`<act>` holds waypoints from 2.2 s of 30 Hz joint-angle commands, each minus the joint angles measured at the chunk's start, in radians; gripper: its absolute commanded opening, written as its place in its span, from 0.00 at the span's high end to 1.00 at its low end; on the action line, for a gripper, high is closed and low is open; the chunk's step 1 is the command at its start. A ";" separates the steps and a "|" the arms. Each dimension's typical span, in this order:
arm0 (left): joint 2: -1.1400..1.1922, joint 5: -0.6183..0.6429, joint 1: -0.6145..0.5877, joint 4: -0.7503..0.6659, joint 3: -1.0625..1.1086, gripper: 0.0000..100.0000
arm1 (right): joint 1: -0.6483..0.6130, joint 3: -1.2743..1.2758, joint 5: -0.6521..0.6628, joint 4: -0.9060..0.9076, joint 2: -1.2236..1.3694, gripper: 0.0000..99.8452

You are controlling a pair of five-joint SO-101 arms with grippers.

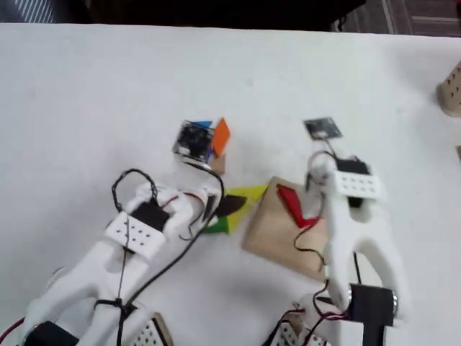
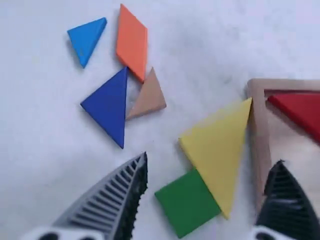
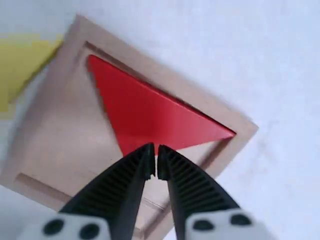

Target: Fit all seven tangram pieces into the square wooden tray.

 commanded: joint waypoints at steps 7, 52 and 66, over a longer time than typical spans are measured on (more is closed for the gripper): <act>0.094 -0.296 0.061 0.120 -0.117 0.61 | 0.160 0.229 0.149 -0.084 -0.189 0.98; 0.858 -0.328 0.067 0.348 -0.812 0.61 | 0.174 0.405 0.250 -0.130 -0.383 0.98; 0.863 -0.330 0.120 0.344 -0.825 0.71 | 0.174 0.407 0.252 -0.130 -0.383 0.98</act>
